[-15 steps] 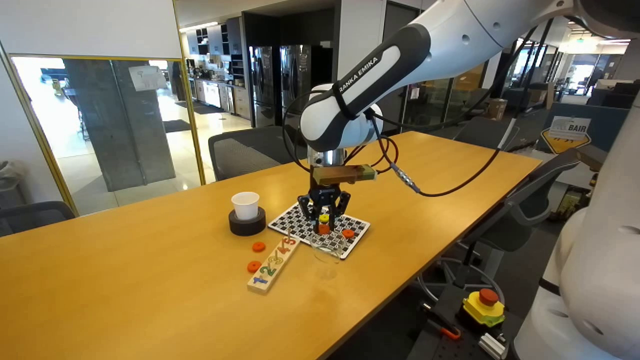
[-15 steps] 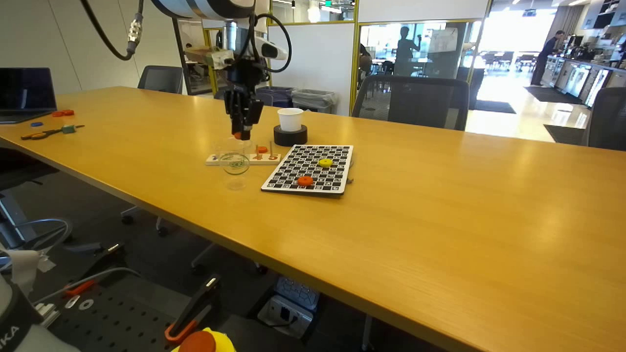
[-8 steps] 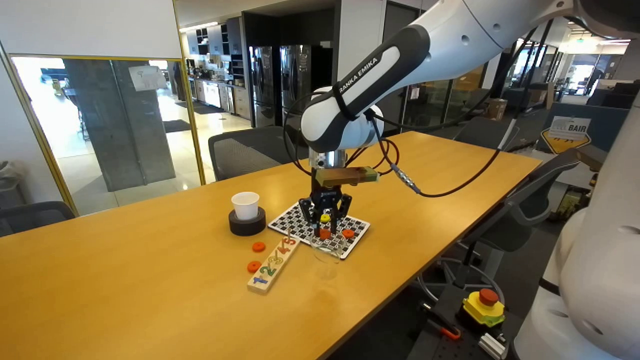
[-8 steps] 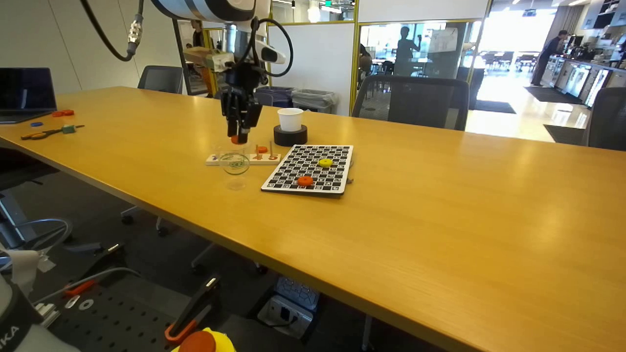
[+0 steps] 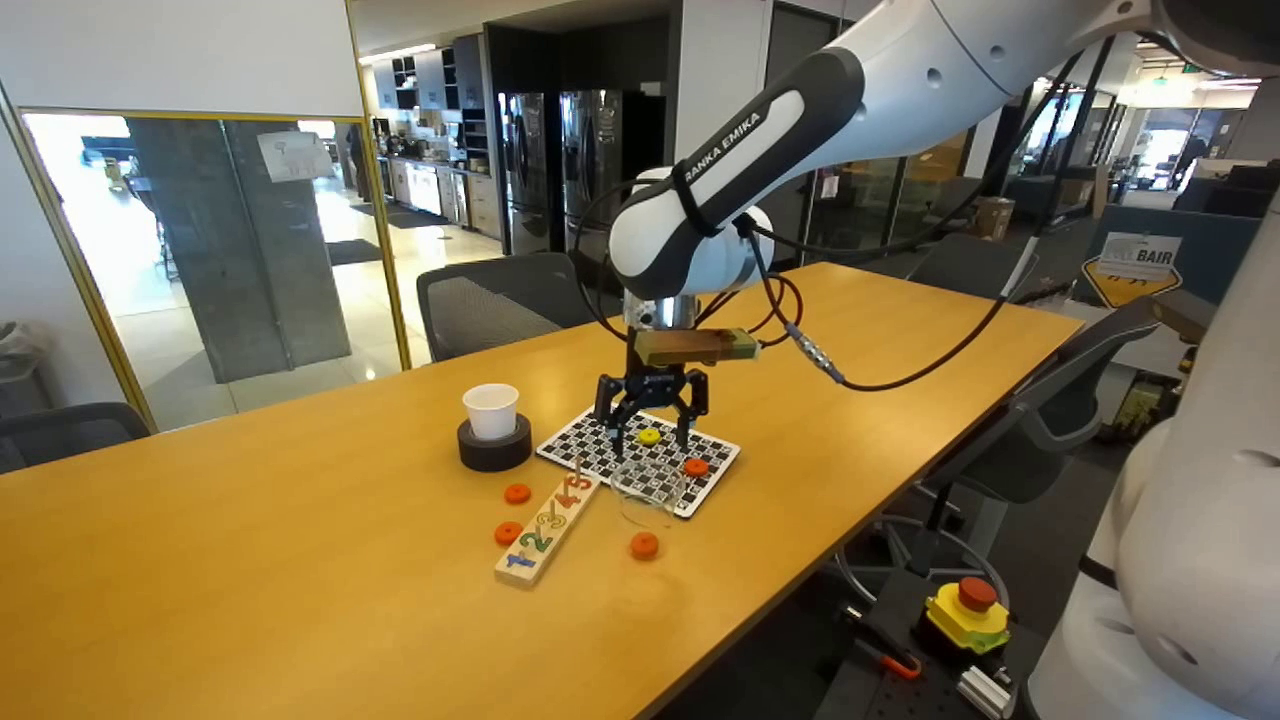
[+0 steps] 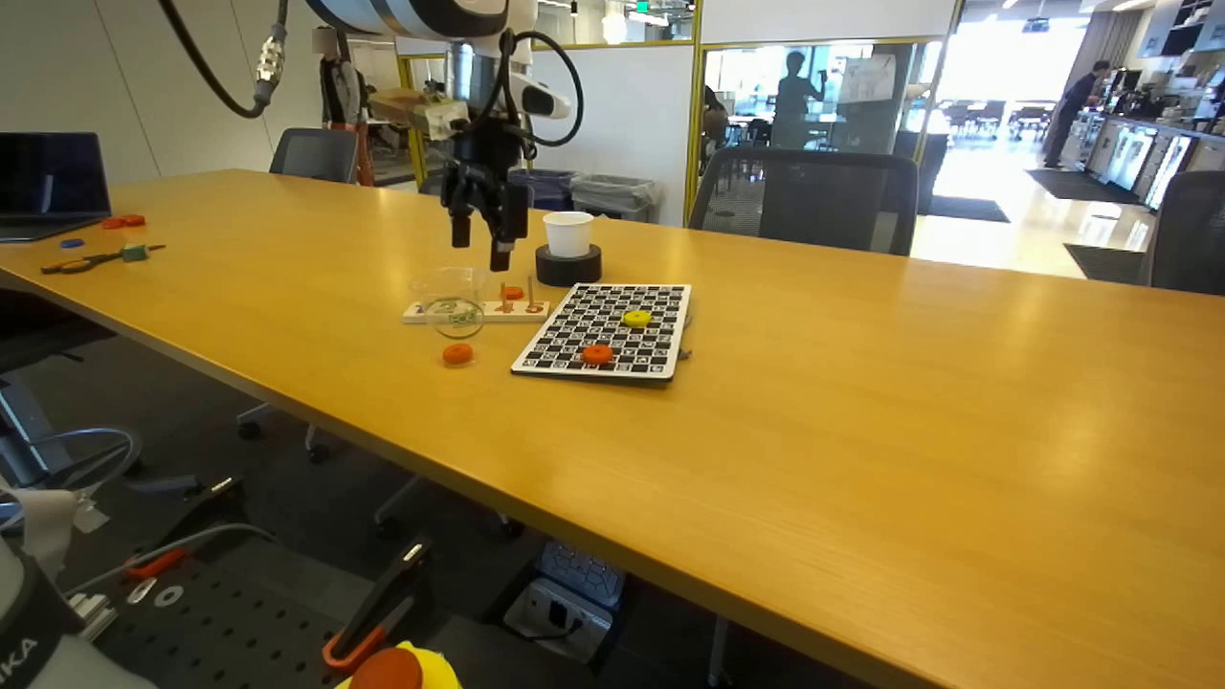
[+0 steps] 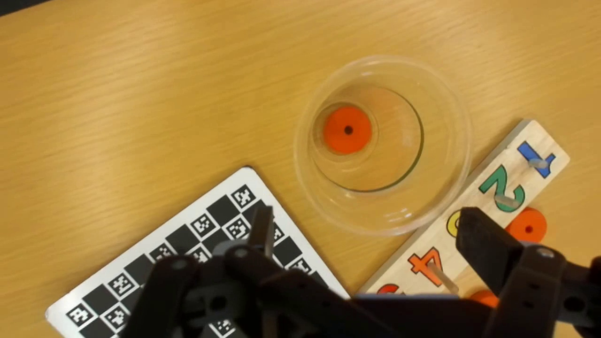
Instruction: Pick up all the orange objects from the table and put them in the colorless cup then pick up all the yellow objects from the table and put them in the white cup
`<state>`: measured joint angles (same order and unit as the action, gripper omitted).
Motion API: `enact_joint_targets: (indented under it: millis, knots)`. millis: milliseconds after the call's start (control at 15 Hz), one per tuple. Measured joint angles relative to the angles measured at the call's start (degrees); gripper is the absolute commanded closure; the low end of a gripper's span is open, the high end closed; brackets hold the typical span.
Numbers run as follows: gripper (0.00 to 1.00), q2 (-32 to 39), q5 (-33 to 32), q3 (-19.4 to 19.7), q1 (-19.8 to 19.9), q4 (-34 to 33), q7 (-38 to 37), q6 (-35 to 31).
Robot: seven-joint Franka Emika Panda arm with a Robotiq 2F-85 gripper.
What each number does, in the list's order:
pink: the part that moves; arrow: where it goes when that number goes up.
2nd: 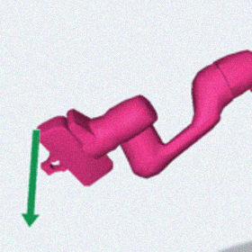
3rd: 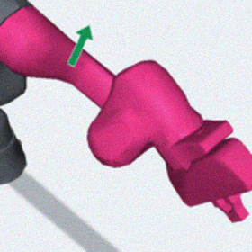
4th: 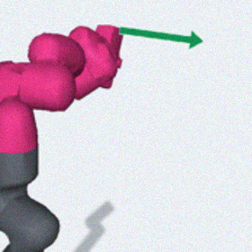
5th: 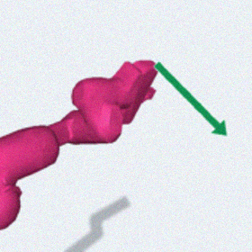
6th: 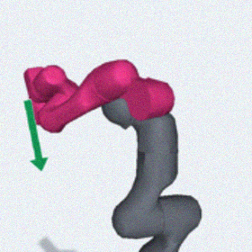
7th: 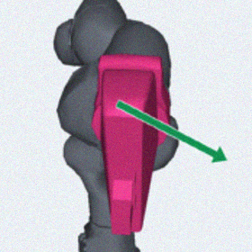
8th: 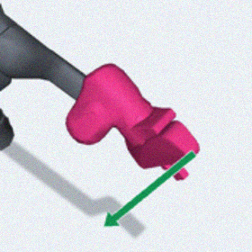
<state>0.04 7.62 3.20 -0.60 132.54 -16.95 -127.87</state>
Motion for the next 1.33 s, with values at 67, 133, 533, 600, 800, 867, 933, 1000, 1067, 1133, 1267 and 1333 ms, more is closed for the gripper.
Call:
enact_joint_targets:
  millis: [67,133,533,600,800,867,933,1000,1067,1133,1267,1333]
  knots:
    - [0.00,0.0,0.0,0.1,0.4,0.0,-0.4,-1.4]
    - [0.00,0.1,-0.1,0.2,0.8,0.0,-0.9,-3.0]
    - [0.00,5.8,-1.8,1.5,3.5,-1.3,-2.3,-14.0]
    - [0.00,7.7,-2.3,1.8,3.7,-2.1,-2.4,-15.1]
    - [0.00,14.0,-3.8,3.2,4.0,-5.9,-3.7,-16.8]
    - [0.00,16.0,-4.3,3.5,4.0,-7.4,-4.2,-17.0]
    - [0.00,17.9,-4.5,3.9,4.0,-8.9,-4.7,-17.2]
    - [0.00,19.4,-4.8,4.2,3.9,-10.3,-5.3,-17.4]
    - [0.00,20.9,-5.2,4.6,3.8,-11.8,-6.0,-17.5]
    - [0.00,22.2,-5.5,5.0,3.6,-13.2,-6.7,-17.6]
    - [0.00,24.3,-5.7,5.7,3.4,-15.7,-7.8,-17.6]
    - [0.00,25.2,-5.7,6.1,3.2,-16.8,-8.2,-17.6]
